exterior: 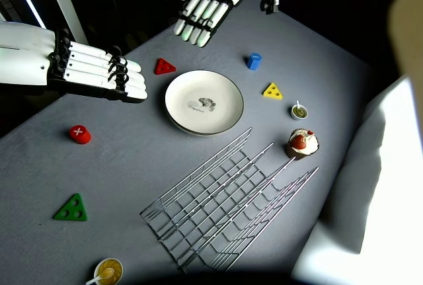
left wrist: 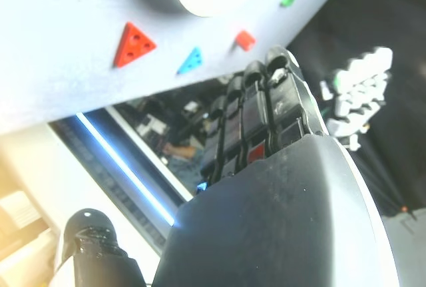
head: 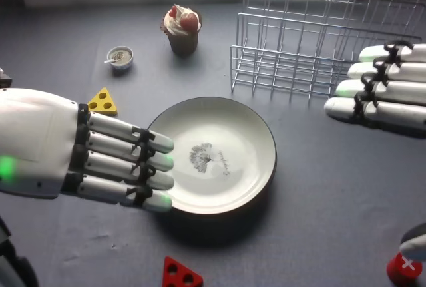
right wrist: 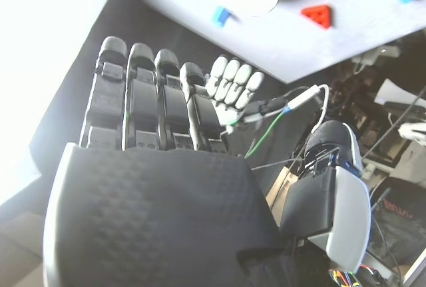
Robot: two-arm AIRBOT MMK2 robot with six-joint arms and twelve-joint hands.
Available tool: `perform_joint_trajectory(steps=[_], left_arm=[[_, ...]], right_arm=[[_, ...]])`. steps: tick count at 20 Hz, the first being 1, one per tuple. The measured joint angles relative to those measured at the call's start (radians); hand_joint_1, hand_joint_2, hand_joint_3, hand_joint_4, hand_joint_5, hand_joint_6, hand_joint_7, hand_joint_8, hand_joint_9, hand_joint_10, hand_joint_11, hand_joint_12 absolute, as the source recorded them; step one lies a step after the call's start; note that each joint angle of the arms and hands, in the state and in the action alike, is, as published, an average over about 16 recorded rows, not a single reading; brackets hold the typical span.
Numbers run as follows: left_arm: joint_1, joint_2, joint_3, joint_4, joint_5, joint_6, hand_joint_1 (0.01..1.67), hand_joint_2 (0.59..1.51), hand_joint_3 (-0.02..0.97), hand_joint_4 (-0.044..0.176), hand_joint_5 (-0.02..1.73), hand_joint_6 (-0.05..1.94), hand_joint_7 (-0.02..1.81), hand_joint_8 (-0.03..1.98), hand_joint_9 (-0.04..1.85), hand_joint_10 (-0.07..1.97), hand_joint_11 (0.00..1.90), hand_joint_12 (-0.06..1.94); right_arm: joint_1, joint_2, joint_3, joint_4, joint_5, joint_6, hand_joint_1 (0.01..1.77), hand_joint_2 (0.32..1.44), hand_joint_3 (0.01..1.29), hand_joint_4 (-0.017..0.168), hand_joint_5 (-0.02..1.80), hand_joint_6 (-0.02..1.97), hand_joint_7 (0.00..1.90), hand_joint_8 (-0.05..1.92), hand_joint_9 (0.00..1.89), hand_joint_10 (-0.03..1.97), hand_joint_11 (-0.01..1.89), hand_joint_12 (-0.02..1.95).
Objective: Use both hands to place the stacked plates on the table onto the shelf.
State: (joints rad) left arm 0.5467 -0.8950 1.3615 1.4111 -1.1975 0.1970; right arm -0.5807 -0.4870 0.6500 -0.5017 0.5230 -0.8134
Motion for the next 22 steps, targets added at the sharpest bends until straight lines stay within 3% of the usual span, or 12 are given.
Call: perform_joint_trajectory(steps=[5, 12, 22], left_arm=[[0.001, -0.014, -0.029, 0.036, 0.085, 0.008, 0.09, 0.876, -0.001, 0.007, 0.07, 0.01, 0.12, 0.0, 0.1, 0.0, 0.08, 0.03], [0.0, -0.05, -0.035, 0.082, 0.183, 0.009, 0.09, 0.883, -0.001, 0.008, 0.06, 0.01, 0.12, 0.0, 0.1, 0.0, 0.08, 0.03], [-0.021, -0.113, 0.017, 0.128, 0.273, -0.018, 0.08, 0.889, 0.0, 0.007, 0.07, 0.01, 0.1, 0.0, 0.09, 0.0, 0.09, 0.03]], right_arm=[[-0.011, -0.039, 0.036, 0.016, 0.012, -0.004, 0.03, 0.92, 0.02, 0.003, 0.11, 0.01, 0.15, 0.0, 0.15, 0.0, 0.15, 0.02], [-0.012, -0.101, 0.062, 0.085, 0.006, -0.073, 0.03, 0.92, 0.02, 0.003, 0.12, 0.01, 0.16, 0.0, 0.16, 0.0, 0.16, 0.02], [-0.023, -0.147, 0.058, 0.18, 0.021, -0.191, 0.03, 0.94, 0.02, 0.003, 0.13, 0.01, 0.17, 0.0, 0.17, 0.0, 0.17, 0.02]])
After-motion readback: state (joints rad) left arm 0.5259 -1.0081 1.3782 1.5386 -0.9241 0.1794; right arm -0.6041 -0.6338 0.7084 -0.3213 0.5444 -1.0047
